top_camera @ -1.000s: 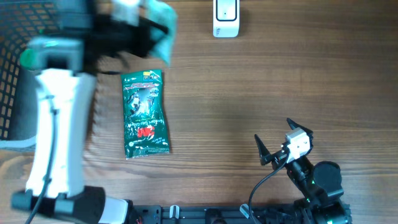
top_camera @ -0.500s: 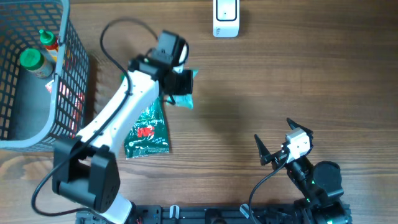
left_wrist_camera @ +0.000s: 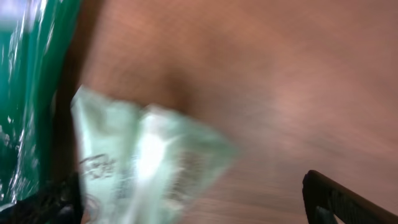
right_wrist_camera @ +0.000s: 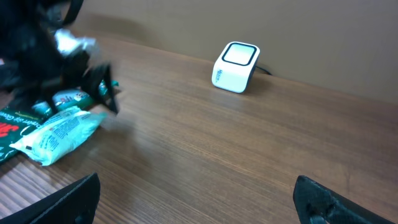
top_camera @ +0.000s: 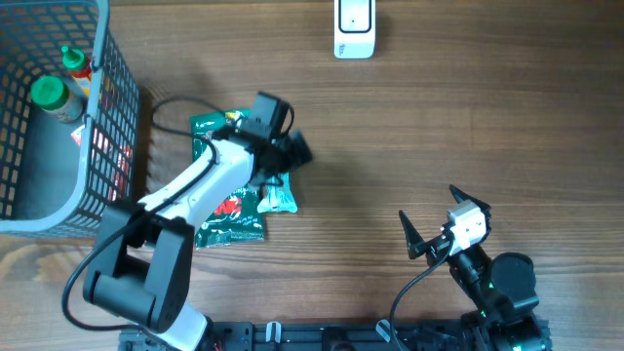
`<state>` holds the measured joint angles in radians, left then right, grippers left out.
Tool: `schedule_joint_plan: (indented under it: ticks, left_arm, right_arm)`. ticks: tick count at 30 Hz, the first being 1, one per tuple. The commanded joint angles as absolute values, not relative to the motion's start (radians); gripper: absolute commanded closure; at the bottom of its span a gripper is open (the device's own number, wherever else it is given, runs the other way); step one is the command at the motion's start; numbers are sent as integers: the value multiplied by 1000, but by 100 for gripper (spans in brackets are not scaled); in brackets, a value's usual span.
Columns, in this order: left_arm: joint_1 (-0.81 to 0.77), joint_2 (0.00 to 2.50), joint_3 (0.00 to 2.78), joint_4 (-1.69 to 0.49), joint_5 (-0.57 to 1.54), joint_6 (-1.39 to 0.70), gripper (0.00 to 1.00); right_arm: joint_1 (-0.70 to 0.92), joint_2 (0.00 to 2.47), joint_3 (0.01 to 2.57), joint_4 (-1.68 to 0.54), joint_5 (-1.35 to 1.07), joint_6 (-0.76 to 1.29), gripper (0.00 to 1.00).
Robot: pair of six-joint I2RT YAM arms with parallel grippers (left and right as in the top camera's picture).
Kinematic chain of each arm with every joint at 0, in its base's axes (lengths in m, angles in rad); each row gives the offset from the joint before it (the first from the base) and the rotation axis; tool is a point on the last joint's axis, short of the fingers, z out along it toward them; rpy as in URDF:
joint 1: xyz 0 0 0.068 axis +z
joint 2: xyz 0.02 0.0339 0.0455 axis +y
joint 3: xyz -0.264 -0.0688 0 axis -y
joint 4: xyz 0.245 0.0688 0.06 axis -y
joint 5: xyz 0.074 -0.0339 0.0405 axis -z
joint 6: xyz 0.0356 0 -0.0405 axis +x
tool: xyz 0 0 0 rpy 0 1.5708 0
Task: Scan the item barcode
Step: 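Lift the tissue pack out and place it right of the green bag, then return the left gripper to the basket and grasp the Kleenex pack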
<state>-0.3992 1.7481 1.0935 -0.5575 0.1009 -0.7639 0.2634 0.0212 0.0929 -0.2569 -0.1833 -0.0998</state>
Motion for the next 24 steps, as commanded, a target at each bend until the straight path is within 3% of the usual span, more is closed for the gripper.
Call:
schedule_joint_plan:
  ticks: [1,10,15,20,24]
  left_arm:
    - [-388,1642,1306,-580,48,-577,0]
    - [-276,1524,1646,-593,-19,-119,0]
    - [-71,1478,1699,-588,-227,-347,0]
    - [192,1472,1699,-648,-216,-574,0]
    - [392,1502,1699,-677,-28,-579,0]
  right_arm:
    - [260,10,101,-255,-196,-105,0]
    - [260,10,101,-255,-196,-104,0]
    - [260,10,101,-255,-196,-105,0]
    - [260,10,101,-255,-196,-104,0]
    - [260,10,101,-255,-196,-105,0]
